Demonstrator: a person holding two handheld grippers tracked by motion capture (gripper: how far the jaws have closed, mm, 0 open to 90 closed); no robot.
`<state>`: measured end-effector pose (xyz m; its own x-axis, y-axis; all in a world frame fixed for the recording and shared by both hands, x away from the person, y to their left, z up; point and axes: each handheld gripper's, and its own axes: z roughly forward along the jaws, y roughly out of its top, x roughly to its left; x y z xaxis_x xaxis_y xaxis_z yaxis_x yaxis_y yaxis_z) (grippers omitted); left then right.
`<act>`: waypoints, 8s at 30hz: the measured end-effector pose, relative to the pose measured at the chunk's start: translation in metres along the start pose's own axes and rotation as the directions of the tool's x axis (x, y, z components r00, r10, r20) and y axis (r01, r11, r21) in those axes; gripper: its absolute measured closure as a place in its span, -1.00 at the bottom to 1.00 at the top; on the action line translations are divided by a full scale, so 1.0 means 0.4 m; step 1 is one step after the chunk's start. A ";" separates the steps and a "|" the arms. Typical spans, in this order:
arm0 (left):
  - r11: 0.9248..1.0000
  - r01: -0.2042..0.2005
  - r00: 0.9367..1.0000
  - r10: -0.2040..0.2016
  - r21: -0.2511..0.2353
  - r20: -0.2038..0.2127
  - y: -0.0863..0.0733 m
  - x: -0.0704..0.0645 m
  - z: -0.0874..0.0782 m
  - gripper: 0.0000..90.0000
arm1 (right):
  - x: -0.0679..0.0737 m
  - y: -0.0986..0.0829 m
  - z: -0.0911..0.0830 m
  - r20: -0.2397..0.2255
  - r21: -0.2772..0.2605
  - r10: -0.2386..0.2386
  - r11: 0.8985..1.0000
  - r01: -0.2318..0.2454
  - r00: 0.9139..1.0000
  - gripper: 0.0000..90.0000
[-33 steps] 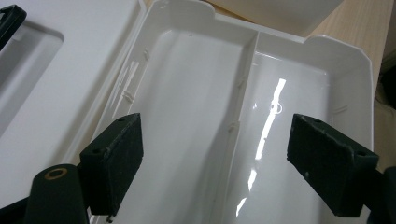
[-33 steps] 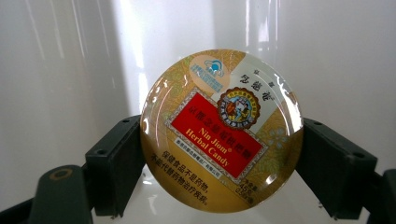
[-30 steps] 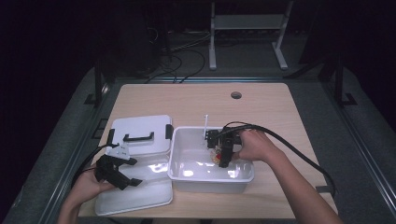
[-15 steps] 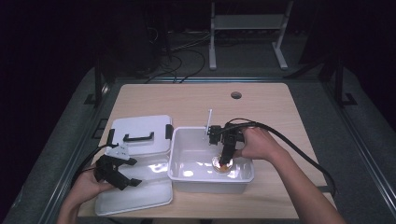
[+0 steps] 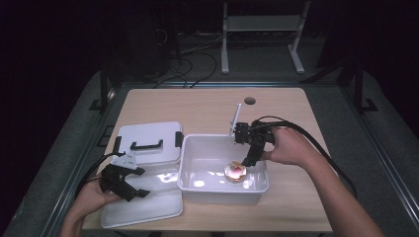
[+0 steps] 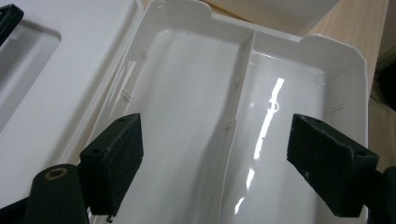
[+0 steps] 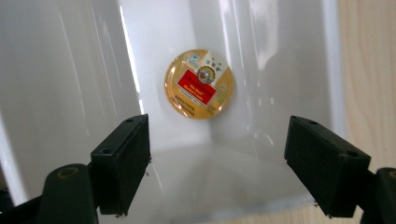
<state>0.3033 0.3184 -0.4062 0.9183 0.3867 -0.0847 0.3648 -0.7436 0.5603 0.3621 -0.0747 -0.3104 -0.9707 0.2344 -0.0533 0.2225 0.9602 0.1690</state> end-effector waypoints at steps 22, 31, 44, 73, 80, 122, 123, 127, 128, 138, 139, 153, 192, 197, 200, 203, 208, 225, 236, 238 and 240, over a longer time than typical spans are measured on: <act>1.000 0.005 1.000 -0.005 0.003 0.008 0.001 -0.001 0.002 -0.60 | 0.001 -0.224 -0.103 0.043 -0.072 0.166 0.984 -0.163 0.985 -0.52; 1.000 0.003 1.000 -0.004 0.011 0.012 0.003 -0.003 0.006 -0.60 | 0.010 -0.348 -0.094 0.042 -0.106 0.263 0.960 -0.258 0.964 -0.52; 1.000 0.006 1.000 -0.007 0.024 0.016 0.004 -0.006 0.017 -0.61 | 0.052 -0.507 -0.007 -0.024 -0.191 0.408 0.894 -0.405 0.912 -0.53; 0.999 -0.001 1.000 0.001 0.036 -0.002 -0.003 -0.004 0.019 -0.62 | 0.147 -0.544 0.181 -0.031 -0.417 0.574 0.737 -0.532 0.818 -0.57; 0.999 -0.002 1.000 0.002 0.039 -0.002 -0.002 -0.006 0.022 -0.62 | 0.157 -0.540 0.210 -0.028 -0.437 0.591 0.718 -0.541 0.806 -0.58; 0.925 -0.185 0.982 0.160 0.332 0.103 0.025 0.005 0.064 0.71 | 0.167 -0.528 0.204 -0.005 -0.455 0.578 0.725 -0.516 0.816 -0.60; 0.925 -0.185 0.982 0.160 0.332 0.103 0.025 0.005 0.064 0.75 | 0.167 -0.528 0.204 -0.005 -0.455 0.578 0.725 -0.516 0.816 -0.60; 0.920 -0.180 0.982 0.147 0.348 0.120 0.027 0.011 0.069 0.92 | 0.167 -0.523 0.208 -0.006 -0.449 0.569 0.734 -0.510 0.822 -0.60; 0.920 -0.182 0.982 0.152 0.348 0.114 0.027 0.009 0.069 0.97 | 0.167 -0.523 0.208 -0.004 -0.447 0.569 0.735 -0.510 0.823 -0.60; 0.921 -0.182 0.982 0.151 0.344 0.116 0.031 0.002 0.033 0.99 | 0.167 -0.522 0.212 -0.003 -0.441 0.569 0.737 -0.512 0.822 -0.61; 0.924 -0.182 0.982 0.151 0.337 0.114 0.032 0.003 0.024 0.99 | 0.167 -0.522 0.213 -0.004 -0.444 0.570 0.735 -0.512 0.822 -0.61; 0.924 -0.173 0.985 0.162 0.340 0.063 0.077 0.036 -0.099 0.98 | 0.167 -0.525 0.217 -0.007 -0.441 0.579 0.730 -0.522 0.816 -0.61; 0.936 -0.244 0.970 0.234 0.253 0.067 0.362 0.041 -0.235 0.98 | 0.163 -0.528 0.217 0.000 -0.438 0.582 0.731 -0.524 0.813 -0.61; 0.933 -0.251 0.968 0.240 0.257 0.076 0.387 0.033 -0.208 0.99 | 0.164 -0.527 0.219 -0.002 -0.437 0.580 0.732 -0.523 0.814 -0.61; 0.932 -0.256 0.967 0.243 0.258 0.080 0.398 0.029 -0.198 0.98 | 0.163 -0.528 0.218 -0.001 -0.439 0.579 0.732 -0.521 0.815 -0.61; 0.930 -0.258 0.966 0.246 0.261 0.077 0.407 0.024 -0.190 0.99 | 0.163 -0.529 0.217 -0.001 -0.439 0.580 0.732 -0.522 0.814 -0.61; 0.934 -0.266 0.964 0.255 0.238 0.076 0.425 0.017 -0.178 0.99 | 0.162 -0.529 0.215 0.001 -0.441 0.578 0.733 -0.519 0.816 -0.61; 0.910 -0.335 0.942 0.317 0.246 0.108 0.560 -0.042 -0.106 0.99 | 0.164 -0.536 0.208 -0.004 -0.448 0.583 0.726 -0.522 0.813 -0.61; 0.885 -0.381 0.923 0.348 0.268 0.164 0.628 -0.082 -0.007 0.99 | 0.163 -0.538 0.205 -0.005 -0.455 0.583 0.722 -0.521 0.813 -0.61; 0.882 -0.387 0.921 0.352 0.268 0.169 0.632 -0.083 0.000 0.99 | 0.164 -0.538 0.204 -0.007 -0.456 0.584 0.720 -0.522 0.812 -0.61; 0.888 -0.381 0.922 0.343 0.259 0.179 0.637 -0.087 0.015 0.99 | 0.165 -0.536 0.202 -0.009 -0.461 0.585 0.717 -0.522 0.811 -0.61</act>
<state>0.3654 0.1122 -0.2654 0.9994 0.0039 -0.0332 0.0142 -0.9486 0.3162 0.2577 -0.2529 -0.4299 -0.6581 0.7502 0.0644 0.6247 0.4963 0.6029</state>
